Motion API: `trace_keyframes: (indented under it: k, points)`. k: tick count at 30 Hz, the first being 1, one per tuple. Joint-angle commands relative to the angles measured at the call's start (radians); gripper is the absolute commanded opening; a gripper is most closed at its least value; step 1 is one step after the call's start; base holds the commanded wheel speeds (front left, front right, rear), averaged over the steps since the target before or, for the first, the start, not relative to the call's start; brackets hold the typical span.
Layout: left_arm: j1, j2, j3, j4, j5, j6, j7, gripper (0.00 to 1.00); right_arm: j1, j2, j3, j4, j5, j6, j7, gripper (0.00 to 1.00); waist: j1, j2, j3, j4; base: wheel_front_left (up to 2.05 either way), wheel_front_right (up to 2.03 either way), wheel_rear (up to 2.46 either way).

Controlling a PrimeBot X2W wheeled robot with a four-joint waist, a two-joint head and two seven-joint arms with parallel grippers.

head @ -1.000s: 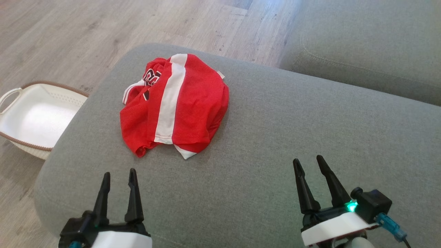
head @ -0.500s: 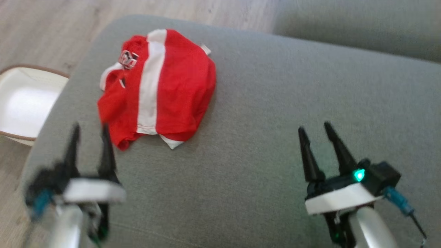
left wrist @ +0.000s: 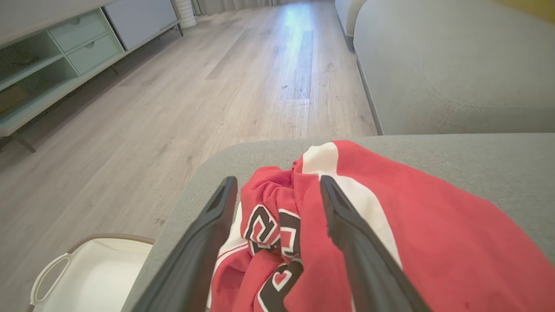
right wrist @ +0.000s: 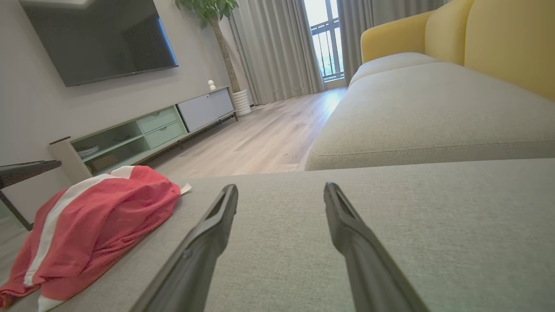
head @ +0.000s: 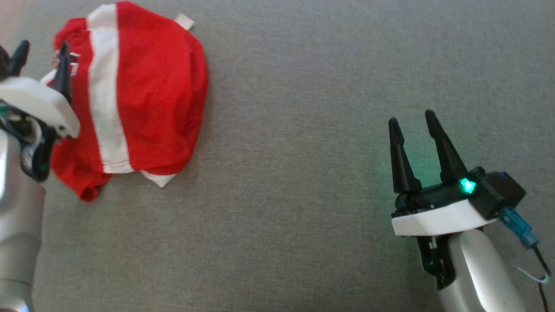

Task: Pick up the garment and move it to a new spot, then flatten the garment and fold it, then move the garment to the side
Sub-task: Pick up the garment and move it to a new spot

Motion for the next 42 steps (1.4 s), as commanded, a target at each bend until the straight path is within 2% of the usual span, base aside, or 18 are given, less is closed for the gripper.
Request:
trace_keyframes:
  k: [1,6,10,11,12,18,22,31,37,42]
  points:
    - [-0.068,0.069,0.01,0.012,-0.016,-0.005,0.017,1.0,-0.03,-0.003,0.022,-0.04,-0.003,0.008,-0.011,1.0,-0.0003,0.0,0.04,-0.04,0.0,0.0,0.0]
    - [-0.131,0.124,-0.08,0.138,-0.08,-0.005,0.043,1.0,-0.036,-0.003,0.03,-0.047,0.009,0.008,-0.011,1.0,-0.0003,0.0,0.063,-0.072,0.0,0.0,0.0]
    - [-0.153,0.143,-0.142,0.205,-0.137,-0.005,0.035,1.0,-0.033,-0.003,0.026,-0.049,0.011,0.008,-0.011,1.0,-0.0003,0.0,0.073,-0.078,0.0,0.0,0.0]
    - [-0.155,0.146,-0.158,0.216,-0.153,-0.005,0.033,0.95,-0.033,-0.003,0.026,-0.05,0.01,0.008,-0.011,1.0,-0.0003,0.0,0.075,-0.08,0.0,0.0,0.0]
    - [-0.158,0.149,-0.172,0.224,-0.169,-0.005,0.024,0.0,-0.033,-0.003,0.025,-0.05,0.01,0.008,-0.011,1.0,-0.0003,0.0,0.077,-0.081,0.0,0.0,0.0]
    - [-0.192,0.168,-0.233,0.252,-0.239,-0.005,-0.054,0.0,-0.034,-0.003,0.01,-0.054,0.025,0.008,-0.011,1.0,-0.0003,0.0,0.07,-0.077,0.0,0.0,0.0]
    - [-0.244,0.176,-0.243,0.254,-0.263,-0.005,-0.146,0.0,-0.03,-0.003,0.006,-0.048,0.022,0.008,-0.011,1.0,-0.0003,0.0,0.043,-0.066,0.0,0.0,0.0]
    - [-0.317,0.148,-0.245,0.128,-0.334,-0.005,-0.345,0.0,-0.011,-0.003,0.007,-0.031,0.049,0.008,-0.011,1.0,-0.0003,0.0,-0.047,-0.058,0.0,0.0,0.0]
    - [-0.29,0.124,-0.278,-0.049,-0.368,-0.004,-0.338,0.0,0.008,-0.003,0.01,-0.024,0.072,0.008,-0.011,1.0,-0.0003,0.0,-0.101,-0.087,0.0,0.0,0.0]
    - [-0.242,0.092,-0.284,-0.177,-0.394,0.028,-0.305,0.0,0.012,-0.003,0.014,-0.03,0.084,0.008,-0.011,1.0,-0.0003,0.0,-0.12,-0.13,0.0,0.0,0.0]
